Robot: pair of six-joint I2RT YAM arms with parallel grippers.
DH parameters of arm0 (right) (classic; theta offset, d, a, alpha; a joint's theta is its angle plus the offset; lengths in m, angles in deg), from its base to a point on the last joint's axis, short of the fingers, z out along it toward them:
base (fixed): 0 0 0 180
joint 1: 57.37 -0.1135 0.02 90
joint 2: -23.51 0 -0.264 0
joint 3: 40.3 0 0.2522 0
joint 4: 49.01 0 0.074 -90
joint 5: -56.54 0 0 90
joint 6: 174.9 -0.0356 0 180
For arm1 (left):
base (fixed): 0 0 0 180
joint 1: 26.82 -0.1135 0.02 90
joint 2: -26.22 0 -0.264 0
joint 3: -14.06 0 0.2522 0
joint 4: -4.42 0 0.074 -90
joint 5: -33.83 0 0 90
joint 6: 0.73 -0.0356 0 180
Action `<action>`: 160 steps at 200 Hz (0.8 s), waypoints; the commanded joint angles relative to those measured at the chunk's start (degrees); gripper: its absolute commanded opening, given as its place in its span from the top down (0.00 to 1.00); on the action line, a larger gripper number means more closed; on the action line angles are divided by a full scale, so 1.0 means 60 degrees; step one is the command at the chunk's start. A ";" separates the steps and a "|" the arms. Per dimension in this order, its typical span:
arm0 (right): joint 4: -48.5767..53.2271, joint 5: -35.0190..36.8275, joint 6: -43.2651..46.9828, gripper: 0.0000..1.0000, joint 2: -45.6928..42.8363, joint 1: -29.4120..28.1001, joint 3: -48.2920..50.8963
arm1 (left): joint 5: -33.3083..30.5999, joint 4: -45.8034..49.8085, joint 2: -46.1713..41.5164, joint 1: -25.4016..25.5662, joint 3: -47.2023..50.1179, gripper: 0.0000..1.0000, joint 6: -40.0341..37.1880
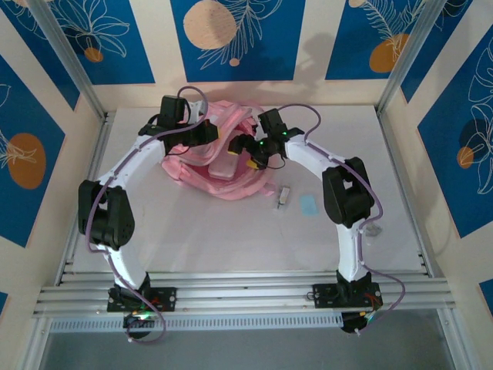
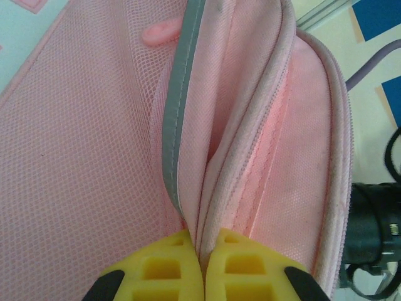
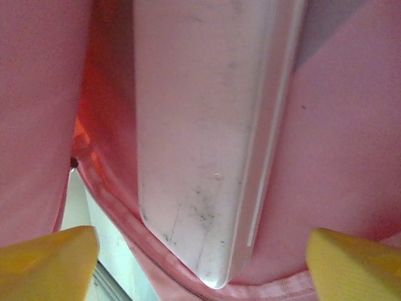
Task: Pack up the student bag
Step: Place the pencil case in the student bag.
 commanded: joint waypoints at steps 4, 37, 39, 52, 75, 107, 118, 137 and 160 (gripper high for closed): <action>-0.0657 0.0066 -0.0067 0.37 0.0280 -0.0179 0.0098 | 0.0911 -0.1122 -0.0326 0.0031 0.0007 1.00 0.0327; -0.2258 -0.0375 -0.0586 0.64 0.1161 -0.0406 -0.0248 | 0.0978 -0.1155 -0.0530 0.0187 0.0173 1.00 0.0343; -0.2316 -0.0367 -0.0614 0.65 0.1225 -0.0443 -0.0329 | 0.0984 -0.1149 -0.0526 0.0191 0.0180 1.00 0.0343; -0.2244 -0.0294 -0.0687 0.65 0.1807 -0.0692 -0.1228 | 0.1010 -0.1166 -0.0520 0.0232 0.0215 1.00 0.0378; -0.1974 -0.0415 -0.0859 0.66 0.3053 -0.1023 -0.3151 | 0.1114 -0.1384 -0.0590 0.0277 0.0368 1.00 0.0582; -0.1943 -0.0449 -0.0942 0.67 0.4284 -0.1234 -0.5103 | 0.1153 -0.1564 -0.0859 0.0337 0.0602 1.00 0.0693; -0.1945 -0.0526 -0.0935 0.67 0.4418 -0.1220 -0.5346 | 0.1145 -0.1637 -0.0933 0.0326 0.0680 1.00 0.0692; -0.1854 -0.0832 -0.0750 0.66 0.4045 -0.1128 -0.5105 | 0.0931 -0.1596 -0.1019 0.0310 0.0766 1.00 0.0551; -0.1856 -0.0931 -0.0199 0.60 0.2550 -0.0987 -0.3468 | 0.0462 -0.1646 -0.1110 0.0267 0.0918 1.00 0.0464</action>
